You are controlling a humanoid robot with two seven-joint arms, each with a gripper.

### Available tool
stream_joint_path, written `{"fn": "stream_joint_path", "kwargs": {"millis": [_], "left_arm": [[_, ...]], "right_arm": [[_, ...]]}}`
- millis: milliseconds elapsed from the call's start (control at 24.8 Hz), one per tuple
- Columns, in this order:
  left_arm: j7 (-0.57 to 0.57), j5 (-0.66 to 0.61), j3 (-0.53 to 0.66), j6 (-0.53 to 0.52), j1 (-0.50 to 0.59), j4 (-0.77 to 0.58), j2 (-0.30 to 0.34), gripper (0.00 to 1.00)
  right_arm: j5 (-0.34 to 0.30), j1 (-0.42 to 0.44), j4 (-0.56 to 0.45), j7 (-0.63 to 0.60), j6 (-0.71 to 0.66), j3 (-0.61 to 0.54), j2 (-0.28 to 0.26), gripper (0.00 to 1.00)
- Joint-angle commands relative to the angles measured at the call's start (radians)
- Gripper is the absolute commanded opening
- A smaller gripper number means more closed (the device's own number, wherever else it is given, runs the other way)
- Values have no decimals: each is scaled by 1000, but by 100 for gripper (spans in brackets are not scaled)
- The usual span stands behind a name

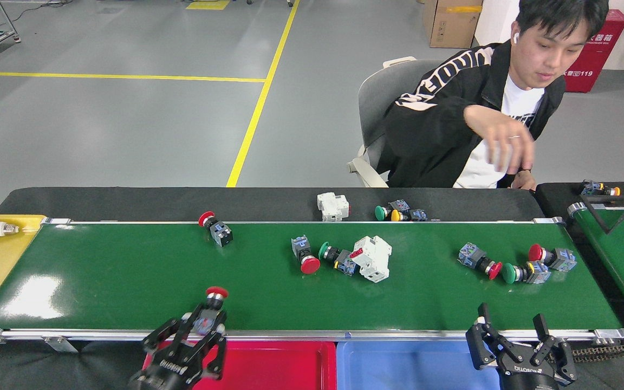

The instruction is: Pick switch part from conveyor to tray

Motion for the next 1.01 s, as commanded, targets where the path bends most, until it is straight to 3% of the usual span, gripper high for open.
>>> {"fn": "stream_joint_path", "kwargs": {"millis": [0,40,81,121,162,202,404,525,566,768,970], "left_arm": [[19,-3,-14,-13,9,-13,31,10],[19,-3,-31,-11,11,-13,40,18],[19,-3,-43,-11,12,-13,40,41],[19,-2,-45,-11,12,-13,29,71],[19,-2,-48,-17,12,-13,29,93],[20,1,-51,-20,12,-13,34,100],[14,12,-26,-37,14,-13,-12,100],[-44,76,119,-37,-8,-11,-170,100],[-66,76,162,-37,-20,-13,-196,100],[-73,75,247,9,-106,-13,-182,100],[-72,73,267,12,-111,-13,-170,100]], "right_arm": [[47,-39,14,64,45,13,11,95],[58,-57,26,79,65,18,13,95],[61,-82,45,88,85,21,11,95],[63,-109,75,91,97,27,8,95],[64,-132,103,91,104,30,8,95],[66,-154,129,94,108,32,8,95],[71,-247,255,96,179,96,10,95],[71,-298,307,94,249,173,8,95],[71,-309,321,94,262,196,10,95],[71,-361,404,94,303,276,22,95],[69,-427,480,88,318,283,34,95]]}}
